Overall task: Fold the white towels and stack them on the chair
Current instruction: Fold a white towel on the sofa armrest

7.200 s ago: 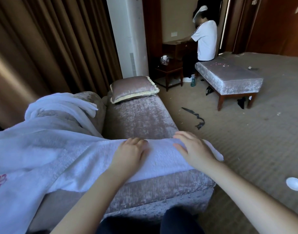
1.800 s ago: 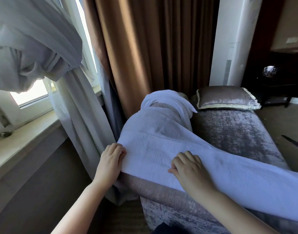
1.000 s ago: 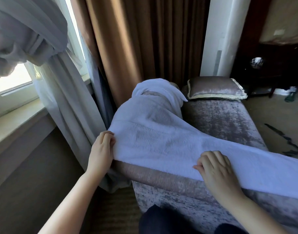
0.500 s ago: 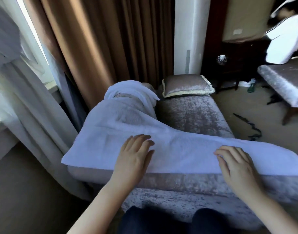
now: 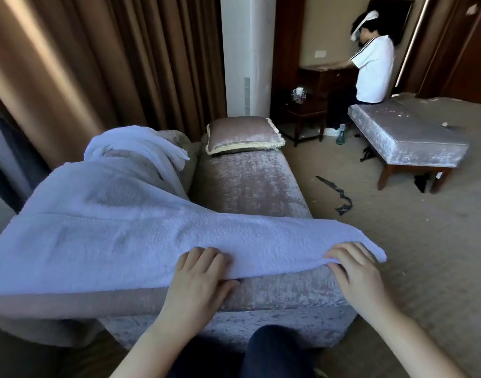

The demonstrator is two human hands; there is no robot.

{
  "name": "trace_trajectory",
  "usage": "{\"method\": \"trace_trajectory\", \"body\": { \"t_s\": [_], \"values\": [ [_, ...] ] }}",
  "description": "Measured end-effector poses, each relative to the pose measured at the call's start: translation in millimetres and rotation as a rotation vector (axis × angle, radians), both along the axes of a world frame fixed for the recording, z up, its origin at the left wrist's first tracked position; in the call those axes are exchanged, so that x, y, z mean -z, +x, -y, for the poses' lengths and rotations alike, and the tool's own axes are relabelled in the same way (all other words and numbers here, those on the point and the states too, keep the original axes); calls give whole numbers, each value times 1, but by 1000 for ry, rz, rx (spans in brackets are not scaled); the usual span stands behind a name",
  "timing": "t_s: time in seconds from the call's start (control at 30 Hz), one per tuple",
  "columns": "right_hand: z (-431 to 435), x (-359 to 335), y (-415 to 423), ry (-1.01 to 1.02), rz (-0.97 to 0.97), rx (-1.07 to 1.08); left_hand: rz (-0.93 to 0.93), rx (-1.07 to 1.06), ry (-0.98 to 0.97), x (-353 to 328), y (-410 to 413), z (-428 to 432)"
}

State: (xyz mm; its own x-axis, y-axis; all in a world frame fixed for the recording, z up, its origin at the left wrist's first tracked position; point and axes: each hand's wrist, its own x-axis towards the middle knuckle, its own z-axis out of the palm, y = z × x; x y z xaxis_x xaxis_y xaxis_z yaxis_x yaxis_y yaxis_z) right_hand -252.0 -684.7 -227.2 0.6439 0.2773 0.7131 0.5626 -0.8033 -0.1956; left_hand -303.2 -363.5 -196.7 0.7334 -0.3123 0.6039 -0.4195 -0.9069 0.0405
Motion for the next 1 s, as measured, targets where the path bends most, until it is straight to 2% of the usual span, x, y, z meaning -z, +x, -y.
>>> {"method": "trace_trajectory", "body": {
  "t_s": [0.17, 0.27, 0.37, 0.53, 0.67, 0.87, 1.0],
  "values": [
    [9, 1, -10, -112, -31, -22, -43, -98, 43, -9, 6, 9],
    [15, 4, -15, -24, -97, -97, -81, -122, 65, -6, 8, 13],
    [22, 0, -7, 70, -115, -9, -62, -156, 86, -1, 9, 15],
    [16, 0, -1, -30, -14, 109, -24, -184, 99, -2, 7, 22],
    [20, 0, -7, -77, 19, 101, -16, -174, 77, -2, 0, 22],
    [24, 8, -26, -3, -30, 55, -22, -117, 92, 6, -8, 19],
    [37, 13, -33, -81, -79, 71, 24, -75, 48, 7, -10, 18]
  ]
}}
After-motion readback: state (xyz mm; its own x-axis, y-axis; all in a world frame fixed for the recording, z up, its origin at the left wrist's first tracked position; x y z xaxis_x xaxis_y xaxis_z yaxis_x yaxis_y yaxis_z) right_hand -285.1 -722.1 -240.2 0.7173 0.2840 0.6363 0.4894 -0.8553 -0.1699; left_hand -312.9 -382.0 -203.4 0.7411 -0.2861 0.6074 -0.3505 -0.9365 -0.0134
